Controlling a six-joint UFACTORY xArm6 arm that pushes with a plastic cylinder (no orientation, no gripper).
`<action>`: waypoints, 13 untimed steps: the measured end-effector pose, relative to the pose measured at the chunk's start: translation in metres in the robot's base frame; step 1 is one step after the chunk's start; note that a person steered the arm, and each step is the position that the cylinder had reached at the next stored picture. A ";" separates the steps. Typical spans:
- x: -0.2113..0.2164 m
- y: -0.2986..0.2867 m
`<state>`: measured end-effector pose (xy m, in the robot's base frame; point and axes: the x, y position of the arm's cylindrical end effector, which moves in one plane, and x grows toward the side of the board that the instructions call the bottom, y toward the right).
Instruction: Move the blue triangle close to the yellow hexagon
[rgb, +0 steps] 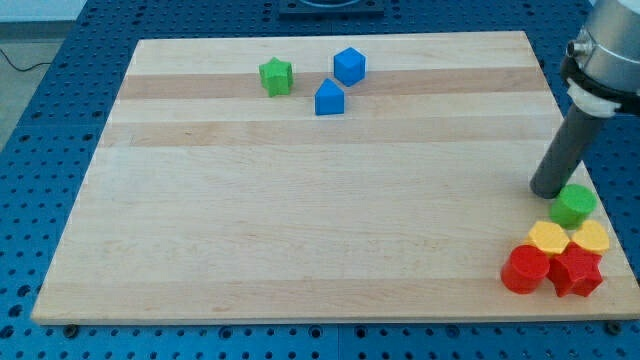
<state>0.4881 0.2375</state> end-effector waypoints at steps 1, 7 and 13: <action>-0.014 0.002; -0.141 -0.335; -0.114 -0.215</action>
<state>0.3743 0.0221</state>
